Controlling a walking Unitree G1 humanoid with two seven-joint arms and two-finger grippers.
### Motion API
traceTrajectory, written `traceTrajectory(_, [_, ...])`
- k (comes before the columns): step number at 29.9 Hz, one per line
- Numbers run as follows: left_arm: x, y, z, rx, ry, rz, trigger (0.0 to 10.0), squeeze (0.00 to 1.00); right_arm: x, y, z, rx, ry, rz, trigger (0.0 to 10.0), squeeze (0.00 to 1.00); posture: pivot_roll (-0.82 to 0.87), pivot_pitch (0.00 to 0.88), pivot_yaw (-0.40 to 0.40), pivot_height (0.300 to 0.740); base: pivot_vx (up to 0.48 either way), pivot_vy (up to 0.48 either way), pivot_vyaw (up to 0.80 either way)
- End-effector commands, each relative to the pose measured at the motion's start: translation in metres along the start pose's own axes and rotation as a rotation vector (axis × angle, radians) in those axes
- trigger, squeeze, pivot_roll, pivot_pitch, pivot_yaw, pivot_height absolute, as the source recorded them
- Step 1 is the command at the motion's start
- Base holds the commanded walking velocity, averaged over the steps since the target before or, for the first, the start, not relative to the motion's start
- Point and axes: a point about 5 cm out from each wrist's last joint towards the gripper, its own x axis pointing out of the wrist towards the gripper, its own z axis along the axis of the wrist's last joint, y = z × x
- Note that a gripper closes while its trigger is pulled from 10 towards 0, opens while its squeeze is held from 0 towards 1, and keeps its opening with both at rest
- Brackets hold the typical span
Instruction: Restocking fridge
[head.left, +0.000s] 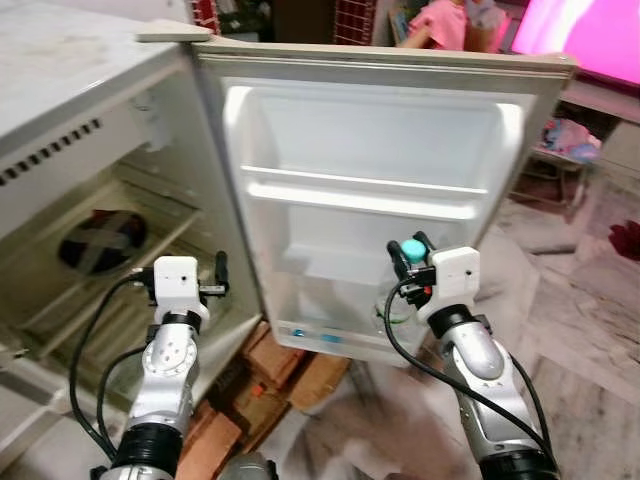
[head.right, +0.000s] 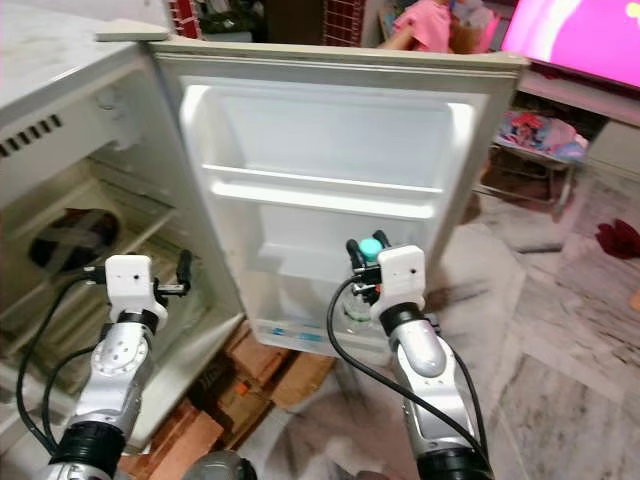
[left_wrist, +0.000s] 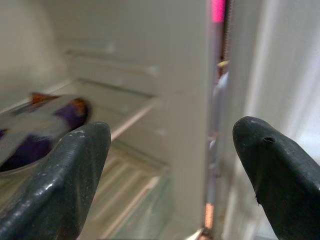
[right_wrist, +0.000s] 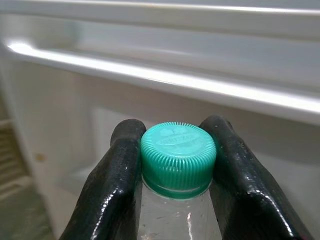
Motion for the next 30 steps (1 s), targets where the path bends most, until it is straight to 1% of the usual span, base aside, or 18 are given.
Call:
traceTrajectory(1, [0.001, -0.0017, 0.0018, 0.01, -0.005, -0.009, 10.0, 0.0, 0.0017, 0.0031, 0.0061, -0.006, -0.033, 0.009, 10.0, 0.0, -0.05, 0.011, 0.013, 0.74, 0.0, 0.0, 0.0])
traceTrajectory(8, [0.0, -0.0056, 0.0039, 0.002, -0.017, -0.028, 10.0, 0.0, 0.0006, -0.0028, 0.0053, -0.019, -0.031, -0.021, 10.0, 0.0, -0.05, 0.014, 0.012, 0.74, 0.0, 0.0, 0.0])
traceTrajectory(20, [-0.0001, -0.0079, 0.0051, 0.002, -0.031, -0.043, 10.0, 0.0, 0.001, -0.0041, 0.0051, -0.032, -0.035, -0.039, 10.0, 0.0, -0.05, 0.01, 0.012, 0.74, 0.0, 0.0, 0.0])
traceTrajectory(22, [0.0003, -0.0081, 0.0052, 0.004, -0.033, -0.044, 10.0, 0.0, 0.0009, -0.0043, 0.0049, -0.031, -0.034, -0.04, 10.0, 0.0, -0.05, 0.01, 0.012, 0.727, 0.0, 0.0, 0.0])
traceTrajectory(25, [0.0007, -0.01, 0.0035, -0.021, -0.011, -0.076, 10.0, 0.0, 0.0009, -0.0043, 0.0047, -0.032, -0.031, -0.04, 10.0, 0.0, -0.05, 0.011, 0.011, 0.707, 0.0, 0.0, 0.0])
traceTrajectory(30, [0.0009, -0.0092, 0.0041, -0.011, -0.017, -0.063, 10.0, 0.0, 0.0011, -0.0041, 0.0049, -0.03, -0.033, -0.039, 10.0, 0.0, -0.06, 0.014, 0.011, 0.667, 0.0, 0.0, 0.0])
